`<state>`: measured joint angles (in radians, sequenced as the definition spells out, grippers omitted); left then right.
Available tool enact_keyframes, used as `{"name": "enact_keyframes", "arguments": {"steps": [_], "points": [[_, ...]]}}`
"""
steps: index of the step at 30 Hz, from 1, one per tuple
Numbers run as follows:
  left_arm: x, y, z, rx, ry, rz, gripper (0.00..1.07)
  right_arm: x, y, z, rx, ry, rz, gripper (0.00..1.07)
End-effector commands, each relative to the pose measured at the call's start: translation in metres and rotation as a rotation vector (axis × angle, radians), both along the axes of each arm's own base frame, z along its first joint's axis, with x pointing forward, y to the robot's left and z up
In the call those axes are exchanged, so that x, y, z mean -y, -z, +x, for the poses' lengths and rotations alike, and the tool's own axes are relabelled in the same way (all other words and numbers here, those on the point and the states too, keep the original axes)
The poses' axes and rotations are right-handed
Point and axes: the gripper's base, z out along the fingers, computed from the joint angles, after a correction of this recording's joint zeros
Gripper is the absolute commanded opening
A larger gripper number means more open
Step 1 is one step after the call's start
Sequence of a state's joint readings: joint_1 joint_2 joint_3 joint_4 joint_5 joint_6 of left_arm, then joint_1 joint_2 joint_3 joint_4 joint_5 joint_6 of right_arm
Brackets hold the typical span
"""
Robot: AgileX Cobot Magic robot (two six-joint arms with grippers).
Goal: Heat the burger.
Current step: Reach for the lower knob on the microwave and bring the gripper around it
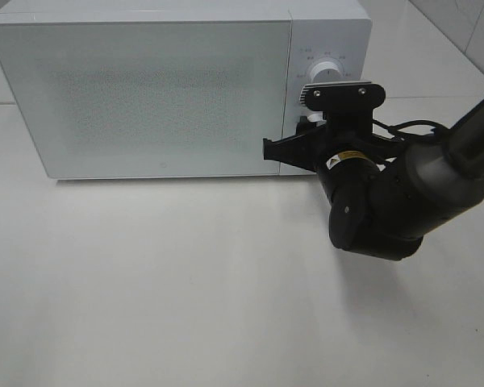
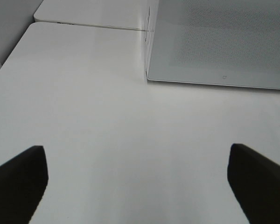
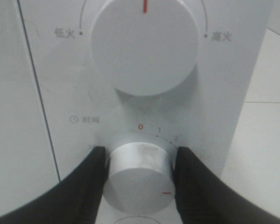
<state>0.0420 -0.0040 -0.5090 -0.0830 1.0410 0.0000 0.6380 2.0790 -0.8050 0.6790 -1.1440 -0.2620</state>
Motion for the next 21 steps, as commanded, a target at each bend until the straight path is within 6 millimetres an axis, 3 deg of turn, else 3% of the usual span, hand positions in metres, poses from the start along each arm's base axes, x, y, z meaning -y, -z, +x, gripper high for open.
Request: {"name": "enact_keyframes", "arguments": {"steps": [1, 13, 15, 18, 19, 21], "points": [[0.001, 0.001, -0.003, 0.024, -0.002, -0.003, 1.0, -0.003, -0.004, 0.002, 0.025, -0.02, 0.005, 0.0], [0.001, 0.001, -0.003, 0.024, -0.002, -0.003, 1.0, -0.01, -0.011, 0.002, 0.084, -0.084, 0.115, 0.0], [0.001, 0.001, -0.003, 0.024, -0.002, -0.003, 1.0, -0.013, -0.011, 0.002, 0.067, -0.084, 0.295, 0.0], [0.001, 0.001, -0.003, 0.024, -0.002, -0.003, 1.0, -0.014, -0.011, 0.002, 0.058, -0.084, 0.356, 0.0], [0.001, 0.001, -0.003, 0.024, -0.002, -0.003, 1.0, -0.016, -0.012, 0.001, 0.041, -0.086, 0.482, 0.0], [0.001, 0.001, -0.003, 0.024, -0.002, -0.003, 1.0, -0.017, -0.012, 0.001, 0.032, -0.089, 0.536, 0.0]]}}
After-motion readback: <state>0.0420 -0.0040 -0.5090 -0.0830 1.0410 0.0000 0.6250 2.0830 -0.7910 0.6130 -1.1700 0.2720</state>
